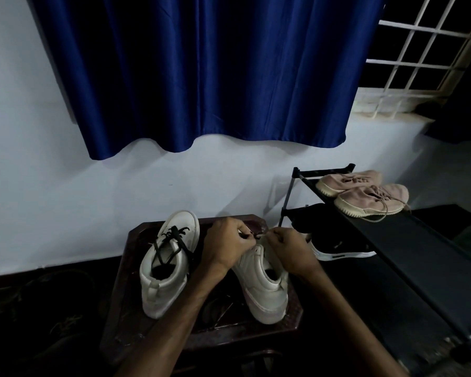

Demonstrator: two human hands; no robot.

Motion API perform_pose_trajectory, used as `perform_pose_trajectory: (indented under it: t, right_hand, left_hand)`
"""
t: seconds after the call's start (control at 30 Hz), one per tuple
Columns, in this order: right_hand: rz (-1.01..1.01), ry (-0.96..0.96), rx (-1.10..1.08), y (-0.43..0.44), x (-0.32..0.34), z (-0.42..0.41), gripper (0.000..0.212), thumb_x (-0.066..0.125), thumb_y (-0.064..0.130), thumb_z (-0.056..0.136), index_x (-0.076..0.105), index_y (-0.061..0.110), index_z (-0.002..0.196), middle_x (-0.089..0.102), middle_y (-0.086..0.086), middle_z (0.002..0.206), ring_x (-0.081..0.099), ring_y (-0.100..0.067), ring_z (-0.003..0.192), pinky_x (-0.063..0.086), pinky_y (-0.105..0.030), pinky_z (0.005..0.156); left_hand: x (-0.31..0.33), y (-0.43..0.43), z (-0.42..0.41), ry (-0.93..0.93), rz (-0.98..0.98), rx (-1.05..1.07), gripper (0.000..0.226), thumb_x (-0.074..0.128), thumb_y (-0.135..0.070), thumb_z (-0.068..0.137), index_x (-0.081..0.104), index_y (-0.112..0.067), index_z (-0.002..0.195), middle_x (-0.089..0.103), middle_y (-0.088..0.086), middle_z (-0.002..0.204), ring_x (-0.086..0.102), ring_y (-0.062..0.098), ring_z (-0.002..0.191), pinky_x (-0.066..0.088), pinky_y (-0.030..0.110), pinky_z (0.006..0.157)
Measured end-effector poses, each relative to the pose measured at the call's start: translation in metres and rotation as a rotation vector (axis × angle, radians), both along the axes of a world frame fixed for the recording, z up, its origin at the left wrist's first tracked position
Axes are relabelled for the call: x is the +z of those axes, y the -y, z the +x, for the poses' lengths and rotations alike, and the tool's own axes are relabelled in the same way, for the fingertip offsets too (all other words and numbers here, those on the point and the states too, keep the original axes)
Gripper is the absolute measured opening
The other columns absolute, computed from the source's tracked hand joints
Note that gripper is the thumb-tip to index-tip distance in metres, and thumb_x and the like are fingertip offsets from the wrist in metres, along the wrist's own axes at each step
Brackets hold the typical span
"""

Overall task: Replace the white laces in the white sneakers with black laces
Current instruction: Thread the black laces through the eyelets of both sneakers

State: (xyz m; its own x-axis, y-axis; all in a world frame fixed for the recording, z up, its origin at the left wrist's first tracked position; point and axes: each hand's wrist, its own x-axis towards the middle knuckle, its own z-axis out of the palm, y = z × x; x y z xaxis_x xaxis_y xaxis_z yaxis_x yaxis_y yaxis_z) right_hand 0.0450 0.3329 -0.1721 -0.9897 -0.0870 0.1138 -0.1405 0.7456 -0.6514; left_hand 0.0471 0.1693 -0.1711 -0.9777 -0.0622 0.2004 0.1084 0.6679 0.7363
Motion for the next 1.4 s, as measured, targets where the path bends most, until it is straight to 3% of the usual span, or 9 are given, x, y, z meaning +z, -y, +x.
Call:
perform_pose_trajectory:
  t: [0.33,0.6,0.77,0.97,1.03,1.13,1.23,1.3,1.4]
  right_hand:
    - [0.016,0.009,-0.029,0.004,0.006,0.007,0.039,0.052,0.026,0.094,0.043,0.021,0.056,0.051,-0.001,0.06,0.047,-0.02,0.062,0.035,-0.031,0.06]
    - [0.18,-0.084,-0.122,0.025,0.007,0.017,0.028,0.048,0.029,0.094,0.064,0.009,0.082,0.068,-0.014,0.088,0.062,-0.034,0.088,0.044,-0.038,0.07]
    - [0.088,-0.031,-0.135,0.022,0.008,0.019,0.034,0.052,0.032,0.091,0.047,0.015,0.063,0.06,-0.008,0.07,0.061,-0.032,0.08,0.042,-0.036,0.066]
    - [0.064,0.003,-0.127,0.019,0.006,0.019,0.028,0.048,0.032,0.092,0.059,0.014,0.073,0.068,-0.011,0.081,0.064,-0.031,0.082,0.049,-0.038,0.072]
    - [-0.128,0.106,-0.119,0.017,0.006,0.019,0.04,0.046,0.044,0.095,0.067,0.014,0.08,0.072,-0.009,0.085,0.066,-0.025,0.083,0.051,-0.037,0.075]
    - [-0.698,0.336,-0.161,0.016,0.007,0.022,0.04,0.048,0.037,0.101,0.069,0.011,0.081,0.07,-0.008,0.076,0.065,-0.018,0.065,0.054,-0.033,0.061]
    - [-0.697,0.239,-0.181,0.025,0.002,0.031,0.015,0.063,0.009,0.092,0.064,0.008,0.078,0.063,-0.006,0.069,0.059,-0.008,0.051,0.049,-0.024,0.047]
    - [-0.638,0.162,-0.242,0.031,-0.003,0.032,0.015,0.068,0.007,0.086,0.062,0.012,0.074,0.063,-0.001,0.064,0.059,-0.009,0.05,0.047,-0.024,0.045]
    - [-0.391,0.052,-0.276,0.039,-0.007,0.036,0.003,0.065,0.019,0.086,0.064,0.017,0.084,0.068,0.0,0.076,0.065,-0.023,0.074,0.049,-0.032,0.067]
  left_hand:
    - [-0.003,-0.003,-0.003,-0.033,-0.015,-0.049,0.012,0.066,-0.031,0.065,0.065,-0.019,0.065,0.072,-0.005,0.076,0.067,0.013,0.076,0.054,0.033,0.067]
    - [0.009,0.005,0.001,-0.022,-0.178,-0.204,0.018,0.068,-0.039,0.075,0.061,-0.023,0.07,0.066,-0.01,0.072,0.063,0.011,0.075,0.044,0.028,0.062]
    - [0.015,0.0,0.001,0.038,-0.292,-0.139,0.031,0.066,-0.038,0.076,0.047,-0.021,0.058,0.061,-0.003,0.072,0.062,0.022,0.083,0.036,0.026,0.062]
    - [0.016,-0.003,0.003,0.002,-0.345,-0.222,0.011,0.06,-0.032,0.081,0.065,-0.023,0.085,0.069,-0.005,0.097,0.062,0.017,0.098,0.047,0.026,0.077]
    - [0.012,0.002,0.003,0.005,-0.208,-0.201,0.008,0.061,-0.034,0.079,0.065,-0.028,0.079,0.068,-0.013,0.093,0.062,0.006,0.092,0.05,0.025,0.081]
    - [0.021,0.008,0.005,0.035,-0.172,-0.151,0.009,0.07,-0.033,0.08,0.073,-0.025,0.08,0.069,-0.014,0.083,0.058,-0.001,0.075,0.036,0.007,0.06]
    - [0.029,0.011,0.001,0.048,-0.21,-0.166,0.009,0.074,-0.03,0.08,0.078,-0.023,0.084,0.07,-0.004,0.09,0.064,0.01,0.085,0.042,0.022,0.069]
    - [0.027,0.012,-0.002,0.088,-0.178,-0.218,0.02,0.068,-0.037,0.084,0.078,-0.021,0.082,0.065,0.002,0.094,0.062,0.016,0.095,0.045,0.027,0.083]
    - [0.017,0.011,0.003,0.177,-0.128,-0.202,0.07,0.04,-0.082,0.071,0.071,-0.02,0.073,0.062,0.0,0.093,0.058,0.018,0.099,0.045,0.039,0.093]
